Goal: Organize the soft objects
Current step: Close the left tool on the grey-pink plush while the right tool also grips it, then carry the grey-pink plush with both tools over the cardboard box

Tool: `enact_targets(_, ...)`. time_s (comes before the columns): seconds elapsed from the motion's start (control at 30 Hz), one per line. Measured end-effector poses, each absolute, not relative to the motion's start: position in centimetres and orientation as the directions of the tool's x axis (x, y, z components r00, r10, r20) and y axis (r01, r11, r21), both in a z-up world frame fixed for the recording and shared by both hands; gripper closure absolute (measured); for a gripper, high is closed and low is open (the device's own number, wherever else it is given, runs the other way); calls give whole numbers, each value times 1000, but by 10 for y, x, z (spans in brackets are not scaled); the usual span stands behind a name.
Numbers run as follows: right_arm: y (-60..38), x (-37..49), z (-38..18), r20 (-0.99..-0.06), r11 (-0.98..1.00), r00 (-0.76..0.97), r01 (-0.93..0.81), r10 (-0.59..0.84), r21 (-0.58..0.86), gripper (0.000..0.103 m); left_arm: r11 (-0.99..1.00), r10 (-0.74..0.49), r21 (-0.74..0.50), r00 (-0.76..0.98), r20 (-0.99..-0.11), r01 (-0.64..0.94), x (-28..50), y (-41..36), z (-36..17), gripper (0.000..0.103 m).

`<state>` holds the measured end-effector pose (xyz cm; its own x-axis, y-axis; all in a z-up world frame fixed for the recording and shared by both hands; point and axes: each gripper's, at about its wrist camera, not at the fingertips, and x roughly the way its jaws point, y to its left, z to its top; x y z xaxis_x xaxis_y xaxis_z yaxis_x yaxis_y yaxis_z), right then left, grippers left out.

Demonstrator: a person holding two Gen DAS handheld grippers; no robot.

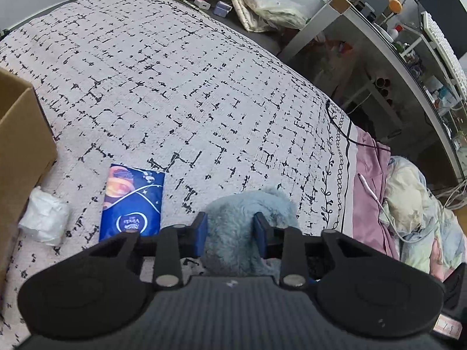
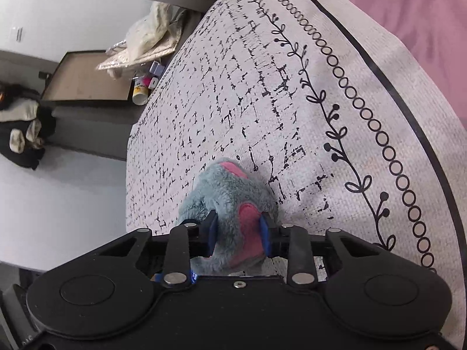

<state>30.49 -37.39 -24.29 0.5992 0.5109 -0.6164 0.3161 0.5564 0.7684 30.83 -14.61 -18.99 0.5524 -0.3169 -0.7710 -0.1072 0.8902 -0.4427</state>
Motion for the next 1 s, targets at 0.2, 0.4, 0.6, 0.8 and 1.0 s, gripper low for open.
enact_targets(0.2,-371,307,-241,-619,574,601,302,506,761,74,892,-313,-438,551,-774,-109,308,-149,-190,75)
enact_targets(0.4,-369,307,-235,-609,583,608,277,510,764,77,894,-315,-437,558,-768,-97,303,-148,-181,78)
enact_targets(0.6,-361,297,-216,-566,603,628,185,534,776,77,898,-303,-432,593,-746,-85,290,-140,-161,78)
enact_targets(0.8,-349,287,-197,-537,616,637,121,554,778,78,898,-292,-431,619,-729,-84,275,-125,-141,79)
enact_targets(1.0,-335,277,-181,-520,626,644,81,561,776,79,904,-274,-419,639,-719,-84,258,-112,-124,79)
